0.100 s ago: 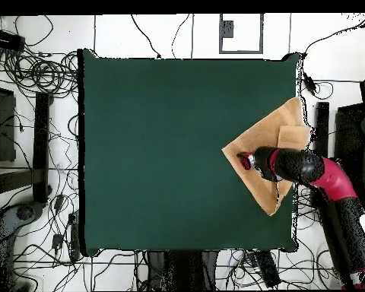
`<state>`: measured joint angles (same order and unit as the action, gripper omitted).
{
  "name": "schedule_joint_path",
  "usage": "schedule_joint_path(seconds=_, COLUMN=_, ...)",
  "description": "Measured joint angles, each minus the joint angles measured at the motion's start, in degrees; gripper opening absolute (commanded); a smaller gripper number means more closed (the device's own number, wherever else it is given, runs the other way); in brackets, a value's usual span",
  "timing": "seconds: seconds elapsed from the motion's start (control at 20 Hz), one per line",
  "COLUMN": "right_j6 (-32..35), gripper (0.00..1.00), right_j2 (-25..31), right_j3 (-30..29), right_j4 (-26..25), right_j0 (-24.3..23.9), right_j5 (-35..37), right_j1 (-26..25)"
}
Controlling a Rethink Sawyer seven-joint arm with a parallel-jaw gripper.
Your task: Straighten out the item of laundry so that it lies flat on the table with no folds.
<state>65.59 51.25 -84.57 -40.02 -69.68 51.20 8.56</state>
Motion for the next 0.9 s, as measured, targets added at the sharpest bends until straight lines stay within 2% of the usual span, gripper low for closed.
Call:
schedule_joint_path(seconds=0.3, right_j6=-0.66, gripper=0.0, right_j2=1.26, right_j3=-1.33, right_j4=-0.14, right_j0=-1.38, right_j5=-3.95, right_j1=-1.36)
schedule_joint_path(seconds=0.5, right_j6=-0.67, gripper=0.0, right_j2=1.97, right_j3=-1.49, right_j4=-0.15, right_j0=-0.73, right_j5=-9.58, right_j1=-2.69)
schedule_joint_path(seconds=0.9, right_j6=-0.67, gripper=0.0, right_j2=1.59, right_j3=-2.53, right_j4=-2.9, right_j0=3.69, right_j5=-25.94, right_j1=-3.68)
